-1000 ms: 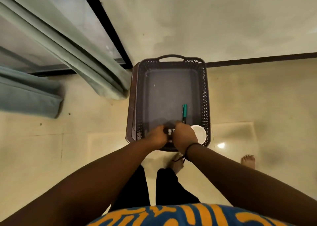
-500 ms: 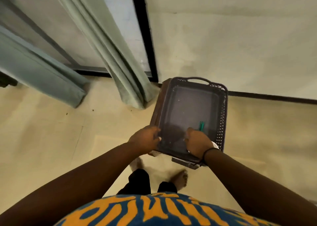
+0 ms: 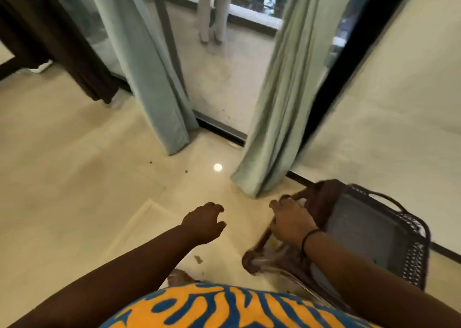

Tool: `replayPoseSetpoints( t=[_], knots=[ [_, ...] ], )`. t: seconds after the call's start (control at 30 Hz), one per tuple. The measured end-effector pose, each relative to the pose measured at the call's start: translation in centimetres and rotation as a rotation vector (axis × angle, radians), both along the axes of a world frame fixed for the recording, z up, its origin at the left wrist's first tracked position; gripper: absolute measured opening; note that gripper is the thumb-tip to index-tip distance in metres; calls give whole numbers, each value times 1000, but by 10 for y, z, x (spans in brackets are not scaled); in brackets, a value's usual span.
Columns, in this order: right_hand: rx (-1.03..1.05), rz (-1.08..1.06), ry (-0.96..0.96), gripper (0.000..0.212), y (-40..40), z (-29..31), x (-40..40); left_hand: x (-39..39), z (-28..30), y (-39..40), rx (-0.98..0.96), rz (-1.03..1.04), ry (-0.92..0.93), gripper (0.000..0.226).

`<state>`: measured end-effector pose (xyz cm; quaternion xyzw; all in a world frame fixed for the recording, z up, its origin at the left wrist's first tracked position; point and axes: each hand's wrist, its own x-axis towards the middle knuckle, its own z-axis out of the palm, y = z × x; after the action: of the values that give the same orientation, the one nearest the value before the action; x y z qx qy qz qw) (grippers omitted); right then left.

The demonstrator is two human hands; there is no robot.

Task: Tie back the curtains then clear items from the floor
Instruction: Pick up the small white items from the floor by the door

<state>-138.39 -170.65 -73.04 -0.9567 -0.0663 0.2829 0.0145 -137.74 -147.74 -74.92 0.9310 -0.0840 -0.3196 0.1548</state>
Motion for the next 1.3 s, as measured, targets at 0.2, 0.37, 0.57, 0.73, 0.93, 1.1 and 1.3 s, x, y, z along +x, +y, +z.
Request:
replayPoseSetpoints(
  t=[0.2,0.37,0.57,0.73,0.93,1.1,1.3],
  knots=[
    [-20,246,42,51,156,5,66,41,14,164,100,71,-41,52],
    [19,482,6,51,280,17,128,49,33,298,171,317,-59,52],
    [8,727,-79,47,408,26,202,69,46,393,131,582,-114,50],
    [54,811,-102,50,500,22,271,123,48,457,140,664,-129,49],
    [65,914,-74,54,593,13,386,226,50,531,167,730,-124,49],
    [80,893,-31,57,655,28,495,305,57,590,155,805,-95,50],
    [105,757,-15,56,751,27,590,377,46,678,75,896,-83,48]
  ],
)
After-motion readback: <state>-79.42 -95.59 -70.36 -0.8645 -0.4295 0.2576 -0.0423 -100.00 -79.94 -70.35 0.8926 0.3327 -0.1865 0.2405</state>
